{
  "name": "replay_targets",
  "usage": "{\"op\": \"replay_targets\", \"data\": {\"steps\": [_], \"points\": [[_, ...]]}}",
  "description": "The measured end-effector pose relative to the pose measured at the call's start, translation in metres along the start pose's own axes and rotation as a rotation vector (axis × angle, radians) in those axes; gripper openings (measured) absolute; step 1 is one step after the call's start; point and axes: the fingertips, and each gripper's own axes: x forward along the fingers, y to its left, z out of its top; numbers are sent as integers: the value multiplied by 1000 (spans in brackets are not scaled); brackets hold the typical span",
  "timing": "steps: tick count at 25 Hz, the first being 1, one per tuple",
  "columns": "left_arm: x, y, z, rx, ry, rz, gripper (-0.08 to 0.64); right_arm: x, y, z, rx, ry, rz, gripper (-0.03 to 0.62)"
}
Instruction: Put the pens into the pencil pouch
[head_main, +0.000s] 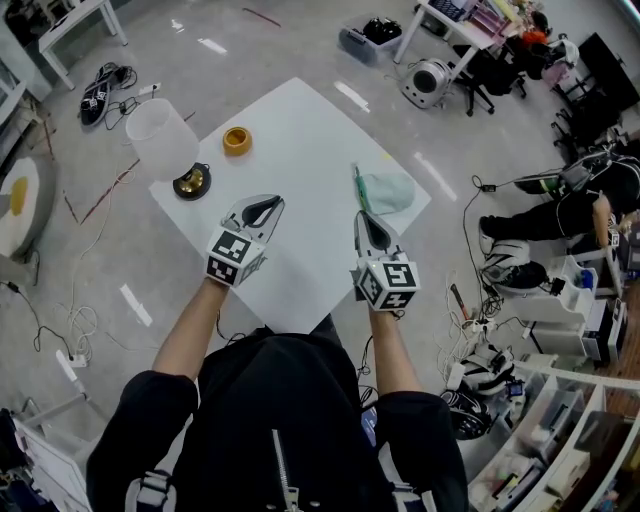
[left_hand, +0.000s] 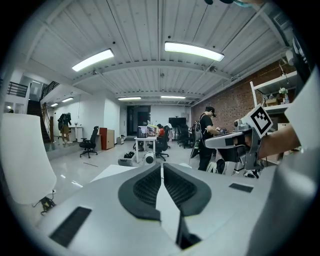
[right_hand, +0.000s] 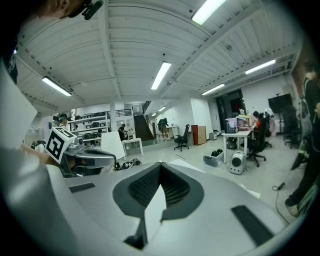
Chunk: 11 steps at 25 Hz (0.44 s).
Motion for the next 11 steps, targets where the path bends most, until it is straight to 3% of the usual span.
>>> {"op": "replay_targets", "data": {"steps": [11], "points": [[4, 4, -4, -17, -3, -8, 35, 7, 0, 1, 13, -8, 11, 8]]}}
